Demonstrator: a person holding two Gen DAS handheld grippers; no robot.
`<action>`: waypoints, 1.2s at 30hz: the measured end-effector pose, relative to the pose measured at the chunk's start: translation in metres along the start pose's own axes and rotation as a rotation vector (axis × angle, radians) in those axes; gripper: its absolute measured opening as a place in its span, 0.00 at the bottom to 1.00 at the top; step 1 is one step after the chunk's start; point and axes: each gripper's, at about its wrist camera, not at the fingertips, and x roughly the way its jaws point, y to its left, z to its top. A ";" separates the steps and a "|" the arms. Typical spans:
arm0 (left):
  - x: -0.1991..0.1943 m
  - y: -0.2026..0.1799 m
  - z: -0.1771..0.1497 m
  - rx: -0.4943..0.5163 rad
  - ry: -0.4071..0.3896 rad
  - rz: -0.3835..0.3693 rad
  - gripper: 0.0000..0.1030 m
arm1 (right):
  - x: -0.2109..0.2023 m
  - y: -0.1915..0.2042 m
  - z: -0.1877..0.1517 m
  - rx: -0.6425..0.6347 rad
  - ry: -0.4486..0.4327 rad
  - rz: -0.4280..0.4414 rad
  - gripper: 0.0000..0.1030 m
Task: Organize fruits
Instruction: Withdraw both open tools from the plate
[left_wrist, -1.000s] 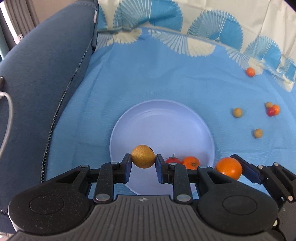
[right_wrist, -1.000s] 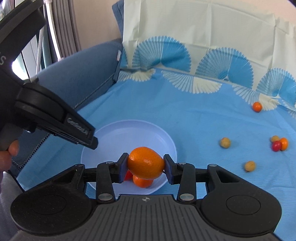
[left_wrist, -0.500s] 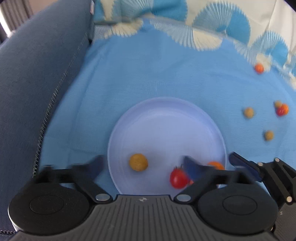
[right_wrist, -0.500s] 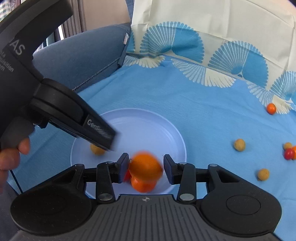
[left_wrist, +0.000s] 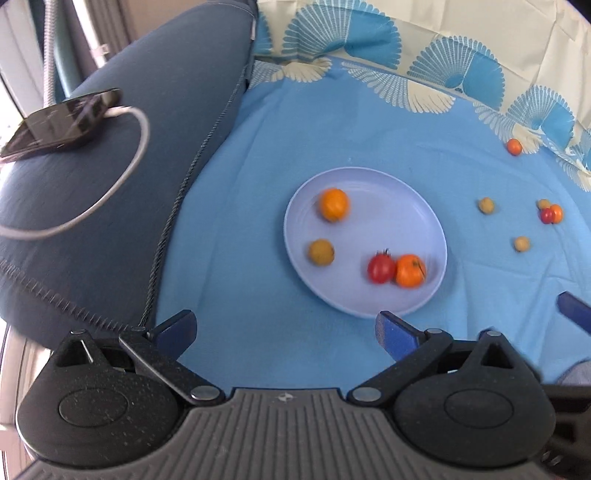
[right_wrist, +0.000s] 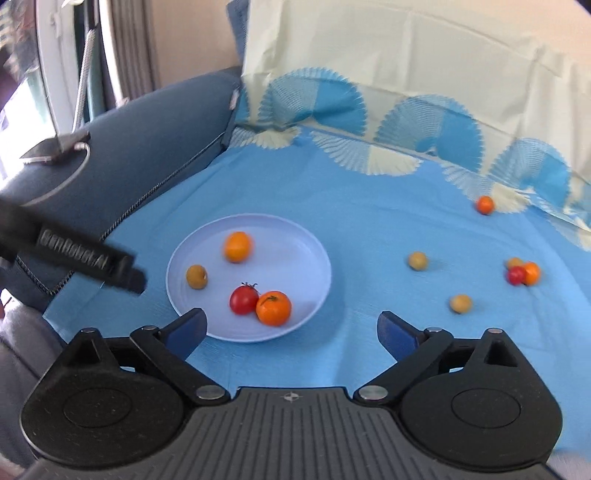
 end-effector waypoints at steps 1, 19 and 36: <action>-0.007 0.001 -0.005 -0.011 -0.007 0.004 1.00 | -0.008 0.000 -0.001 0.014 -0.011 -0.008 0.97; -0.084 -0.013 -0.050 0.029 -0.145 -0.007 1.00 | -0.100 0.013 -0.025 -0.003 -0.171 -0.025 0.99; -0.103 -0.014 -0.060 0.045 -0.183 -0.021 1.00 | -0.127 0.021 -0.031 -0.014 -0.218 -0.027 0.99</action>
